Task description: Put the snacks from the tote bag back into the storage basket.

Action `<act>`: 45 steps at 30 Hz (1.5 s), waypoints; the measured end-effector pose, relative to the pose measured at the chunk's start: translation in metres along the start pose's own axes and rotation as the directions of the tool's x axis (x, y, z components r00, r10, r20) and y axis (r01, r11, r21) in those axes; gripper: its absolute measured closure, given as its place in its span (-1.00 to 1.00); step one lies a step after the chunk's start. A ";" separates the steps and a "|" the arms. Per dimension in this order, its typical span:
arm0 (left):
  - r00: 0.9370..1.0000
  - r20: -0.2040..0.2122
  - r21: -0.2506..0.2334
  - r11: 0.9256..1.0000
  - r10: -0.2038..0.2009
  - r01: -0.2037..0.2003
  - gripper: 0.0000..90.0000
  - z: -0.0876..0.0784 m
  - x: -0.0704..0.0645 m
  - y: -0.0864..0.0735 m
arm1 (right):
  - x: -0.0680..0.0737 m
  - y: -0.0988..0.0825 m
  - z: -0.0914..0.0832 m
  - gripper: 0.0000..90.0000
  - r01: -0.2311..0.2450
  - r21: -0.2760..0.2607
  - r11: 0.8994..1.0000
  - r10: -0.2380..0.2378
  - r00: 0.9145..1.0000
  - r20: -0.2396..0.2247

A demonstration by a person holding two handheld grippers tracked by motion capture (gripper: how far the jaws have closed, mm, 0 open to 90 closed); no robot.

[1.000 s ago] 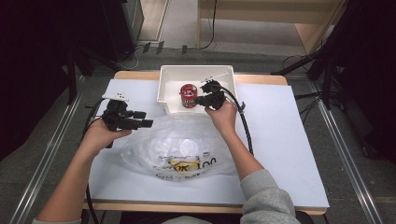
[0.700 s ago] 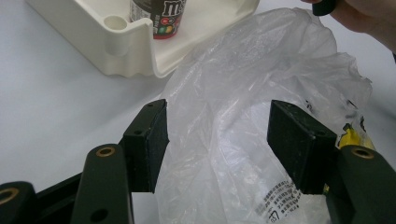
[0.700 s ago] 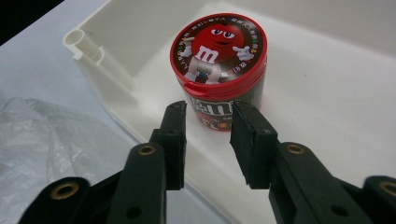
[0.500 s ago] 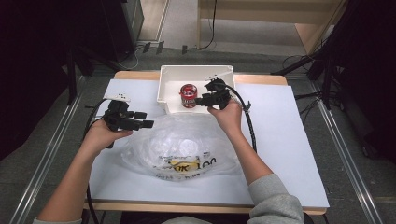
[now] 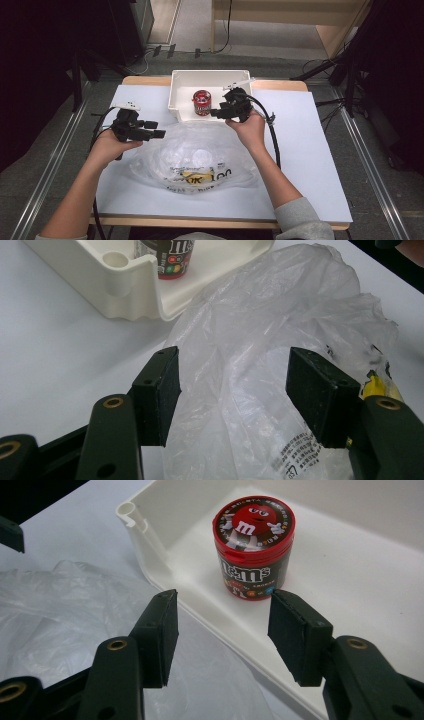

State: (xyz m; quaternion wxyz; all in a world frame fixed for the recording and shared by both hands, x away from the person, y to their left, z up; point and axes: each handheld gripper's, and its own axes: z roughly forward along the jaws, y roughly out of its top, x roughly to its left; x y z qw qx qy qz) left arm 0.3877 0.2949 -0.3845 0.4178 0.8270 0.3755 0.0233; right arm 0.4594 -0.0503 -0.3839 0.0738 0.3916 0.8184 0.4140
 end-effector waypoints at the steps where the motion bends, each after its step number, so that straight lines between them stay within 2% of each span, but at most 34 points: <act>1: 1.000 0.000 -0.003 1.000 0.002 -0.002 -0.12 0.000 0.000 0.000 | 0.001 -0.001 -0.003 0.03 0.002 -0.004 1.000 -0.002 1.000 -0.007; 7: 1.000 0.003 0.002 1.000 0.011 -0.011 -0.12 0.003 -0.003 -0.001 | 0.005 -0.006 -0.015 0.01 0.005 0.010 1.000 -0.005 0.999 -0.034; 11: 1.000 -0.004 -0.003 1.000 0.016 -0.016 -0.12 0.003 -0.004 0.000 | 0.008 -0.012 -0.023 0.01 0.014 -0.011 1.000 -0.014 0.999 -0.047; 15: 1.000 -0.004 -0.002 1.000 0.020 -0.020 -0.12 0.003 -0.006 0.000 | 0.010 -0.018 -0.028 0.01 0.020 -0.003 1.000 -0.020 0.999 -0.041; 18: 1.000 -0.006 -0.005 1.000 0.022 -0.022 -0.12 0.003 -0.008 -0.001 | 0.010 -0.023 -0.032 0.03 0.021 -0.032 0.999 -0.022 0.999 -0.043; 22: 0.999 -0.001 0.004 0.999 0.039 -0.039 -0.12 0.003 -0.011 -0.001 | 0.012 -0.028 -0.034 0.02 0.038 -0.018 0.999 -0.039 0.998 -0.042; 26: 0.999 -0.003 0.006 0.999 0.036 -0.036 -0.12 0.002 -0.013 -0.002 | 0.014 -0.034 -0.040 0.02 0.048 -0.022 0.999 -0.049 0.998 -0.037; 37: 0.999 -0.014 0.031 0.999 0.045 -0.045 -0.12 0.001 -0.015 -0.013 | 0.017 -0.053 -0.051 -0.02 0.058 -0.009 0.998 -0.059 0.998 -0.037; 45: 0.999 -0.029 0.026 0.999 0.042 -0.041 -0.13 -0.003 -0.015 -0.020 | 0.013 -0.069 -0.062 -0.06 0.060 -0.031 0.998 -0.061 0.997 -0.036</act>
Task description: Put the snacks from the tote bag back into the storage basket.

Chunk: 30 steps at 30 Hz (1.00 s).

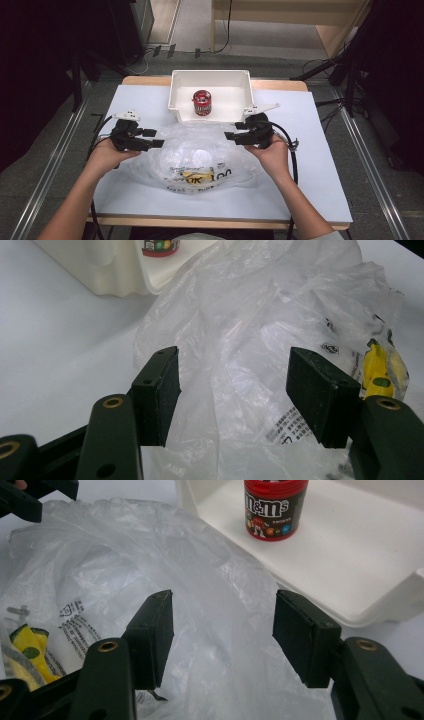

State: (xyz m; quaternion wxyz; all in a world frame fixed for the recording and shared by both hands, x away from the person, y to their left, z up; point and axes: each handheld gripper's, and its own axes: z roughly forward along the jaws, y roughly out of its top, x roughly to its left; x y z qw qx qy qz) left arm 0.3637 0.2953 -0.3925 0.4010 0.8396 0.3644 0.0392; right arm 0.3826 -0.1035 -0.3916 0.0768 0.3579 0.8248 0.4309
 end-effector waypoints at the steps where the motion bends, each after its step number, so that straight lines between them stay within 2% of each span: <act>1: 1.000 0.000 0.002 1.000 0.004 -0.004 -0.13 -0.001 0.000 -0.001 | 0.000 -0.002 -0.001 -0.06 0.005 -0.002 1.000 -0.005 1.000 0.003; 15: 1.000 0.001 -0.015 1.000 0.009 -0.009 -0.15 -0.004 0.001 -0.003 | -0.010 -0.022 -0.024 -0.09 -0.022 -0.025 0.999 0.023 0.999 0.029; 18: 1.000 0.001 -0.021 1.000 0.014 -0.014 -0.15 -0.003 0.001 -0.003 | -0.012 -0.027 -0.026 -0.09 -0.039 -0.018 0.999 0.040 0.999 0.026; 30: 1.000 0.002 -0.014 1.000 0.006 -0.006 -0.16 -0.001 0.003 -0.004 | -0.016 -0.036 -0.032 -0.09 -0.034 -0.010 0.999 0.034 0.998 0.056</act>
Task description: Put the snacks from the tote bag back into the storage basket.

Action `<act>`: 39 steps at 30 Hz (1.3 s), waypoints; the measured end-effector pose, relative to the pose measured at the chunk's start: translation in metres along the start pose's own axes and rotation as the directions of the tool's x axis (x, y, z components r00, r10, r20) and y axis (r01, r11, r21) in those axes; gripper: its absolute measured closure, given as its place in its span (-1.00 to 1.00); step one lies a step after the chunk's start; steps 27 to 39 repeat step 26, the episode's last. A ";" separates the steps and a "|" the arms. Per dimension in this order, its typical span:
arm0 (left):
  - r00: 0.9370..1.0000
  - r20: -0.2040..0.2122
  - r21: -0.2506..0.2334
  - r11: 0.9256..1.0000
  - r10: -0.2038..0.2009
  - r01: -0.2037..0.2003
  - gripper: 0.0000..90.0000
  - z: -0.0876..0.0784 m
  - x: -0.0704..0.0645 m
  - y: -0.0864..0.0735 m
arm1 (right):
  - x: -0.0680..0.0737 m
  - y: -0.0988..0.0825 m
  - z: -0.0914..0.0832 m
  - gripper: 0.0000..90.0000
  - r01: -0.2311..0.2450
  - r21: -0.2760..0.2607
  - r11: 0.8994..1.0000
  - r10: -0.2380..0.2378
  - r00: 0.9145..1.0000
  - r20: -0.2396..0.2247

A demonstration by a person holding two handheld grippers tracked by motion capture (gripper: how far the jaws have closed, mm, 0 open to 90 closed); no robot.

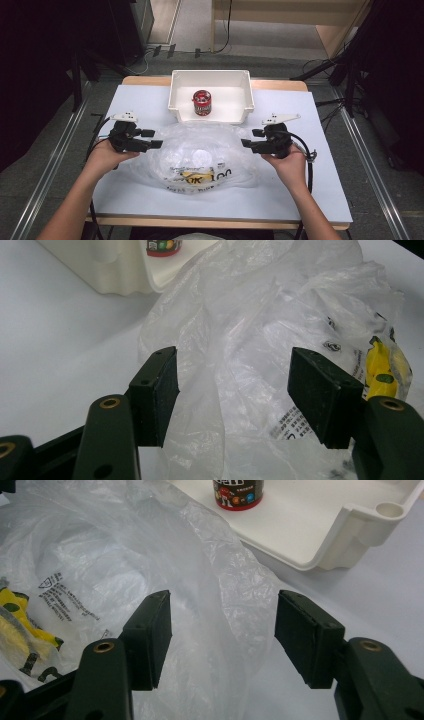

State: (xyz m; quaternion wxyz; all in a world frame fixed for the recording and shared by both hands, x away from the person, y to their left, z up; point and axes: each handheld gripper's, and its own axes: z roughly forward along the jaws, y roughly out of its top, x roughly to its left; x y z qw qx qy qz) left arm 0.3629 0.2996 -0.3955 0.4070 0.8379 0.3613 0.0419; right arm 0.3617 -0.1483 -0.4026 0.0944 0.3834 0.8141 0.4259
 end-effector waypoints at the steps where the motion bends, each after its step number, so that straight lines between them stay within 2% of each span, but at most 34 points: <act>1: 1.000 0.000 0.000 1.000 0.000 0.000 -0.16 0.000 0.000 0.000 | -0.001 -0.001 0.000 -0.09 0.001 0.000 1.000 -0.001 1.000 0.001; 15: 1.000 0.001 0.012 1.000 0.003 -0.003 -0.18 0.002 0.001 -0.001 | -0.004 -0.003 0.004 -0.09 -0.020 0.014 1.000 0.020 1.000 0.002; 19: 1.000 0.003 0.012 1.000 0.004 -0.004 -0.18 0.002 0.001 -0.001 | -0.003 -0.003 0.005 -0.09 -0.005 0.021 1.000 0.005 1.000 0.014; 26: 1.000 0.006 0.005 1.000 0.002 -0.002 -0.19 0.001 0.001 -0.001 | -0.003 -0.004 0.005 -0.10 -0.023 0.020 1.000 0.023 1.000 0.006; 39: 1.000 0.006 0.005 1.000 0.002 -0.002 -0.19 0.001 0.001 -0.001 | -0.003 -0.004 0.005 -0.10 -0.023 0.020 1.000 0.023 1.000 0.006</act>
